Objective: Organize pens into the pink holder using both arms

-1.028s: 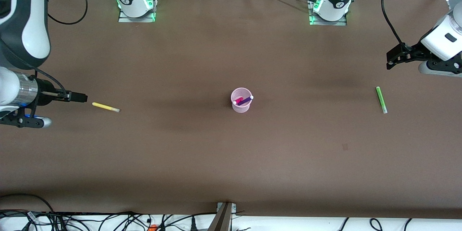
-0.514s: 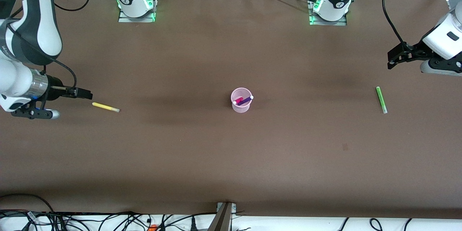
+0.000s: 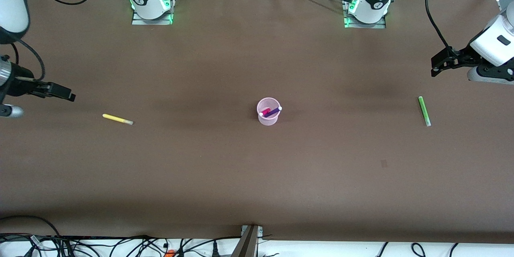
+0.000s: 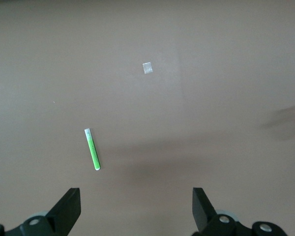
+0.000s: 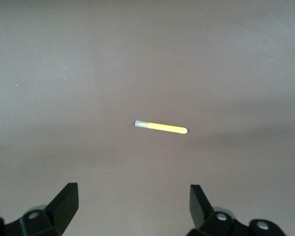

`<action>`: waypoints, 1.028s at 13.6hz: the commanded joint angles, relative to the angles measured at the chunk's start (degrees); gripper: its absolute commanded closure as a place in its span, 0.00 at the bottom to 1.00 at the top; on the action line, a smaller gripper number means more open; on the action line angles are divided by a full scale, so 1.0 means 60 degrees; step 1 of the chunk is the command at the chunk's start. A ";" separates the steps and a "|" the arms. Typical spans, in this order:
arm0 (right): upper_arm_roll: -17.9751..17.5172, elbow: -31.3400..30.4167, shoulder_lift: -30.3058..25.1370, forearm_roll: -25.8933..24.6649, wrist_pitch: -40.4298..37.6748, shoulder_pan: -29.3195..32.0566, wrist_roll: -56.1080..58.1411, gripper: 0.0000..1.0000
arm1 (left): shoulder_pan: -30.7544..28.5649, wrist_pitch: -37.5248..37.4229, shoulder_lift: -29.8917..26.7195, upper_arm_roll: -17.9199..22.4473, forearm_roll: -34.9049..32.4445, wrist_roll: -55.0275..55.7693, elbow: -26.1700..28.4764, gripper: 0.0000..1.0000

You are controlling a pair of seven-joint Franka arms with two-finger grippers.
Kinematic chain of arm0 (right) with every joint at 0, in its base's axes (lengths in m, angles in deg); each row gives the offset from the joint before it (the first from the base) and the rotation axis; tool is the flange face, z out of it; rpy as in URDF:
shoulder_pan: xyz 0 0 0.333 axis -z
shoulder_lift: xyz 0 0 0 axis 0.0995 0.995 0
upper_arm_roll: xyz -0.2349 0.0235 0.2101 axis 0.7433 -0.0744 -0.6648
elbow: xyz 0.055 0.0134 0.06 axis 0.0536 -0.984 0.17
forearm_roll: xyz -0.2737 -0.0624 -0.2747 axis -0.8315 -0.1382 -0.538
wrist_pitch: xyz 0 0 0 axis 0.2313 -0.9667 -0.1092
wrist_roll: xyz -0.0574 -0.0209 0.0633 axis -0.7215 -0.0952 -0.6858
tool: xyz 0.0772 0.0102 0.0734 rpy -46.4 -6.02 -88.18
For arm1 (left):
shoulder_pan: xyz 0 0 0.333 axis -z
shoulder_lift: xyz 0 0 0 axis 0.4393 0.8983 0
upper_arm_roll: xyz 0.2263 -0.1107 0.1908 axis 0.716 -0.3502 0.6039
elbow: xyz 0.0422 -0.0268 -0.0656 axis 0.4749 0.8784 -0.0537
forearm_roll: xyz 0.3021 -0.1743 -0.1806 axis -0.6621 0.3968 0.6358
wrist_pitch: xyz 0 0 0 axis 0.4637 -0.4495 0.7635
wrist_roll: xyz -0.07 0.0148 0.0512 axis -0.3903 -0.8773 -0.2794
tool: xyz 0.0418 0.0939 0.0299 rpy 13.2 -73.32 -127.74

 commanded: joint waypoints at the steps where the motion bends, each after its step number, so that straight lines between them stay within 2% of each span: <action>1: 0.0294 0.0520 0.0036 0.0029 -0.0589 -0.0050 0.0178 0.00 | -0.0003 -0.0188 0.0068 -0.0004 0.0090 -0.0042 -0.0231 0.00; 12: 0.0178 0.0551 -0.0038 -0.0014 -0.0662 -0.0196 0.0046 0.00 | -0.0003 -0.0276 0.0068 -0.0004 0.0090 -0.0042 -0.0231 0.00; 14: 0.0178 0.0536 -0.0081 -0.0190 -0.1027 -0.0357 -0.0012 0.00 | -0.0003 -0.0306 0.0068 -0.0004 0.0090 -0.0042 -0.0231 0.00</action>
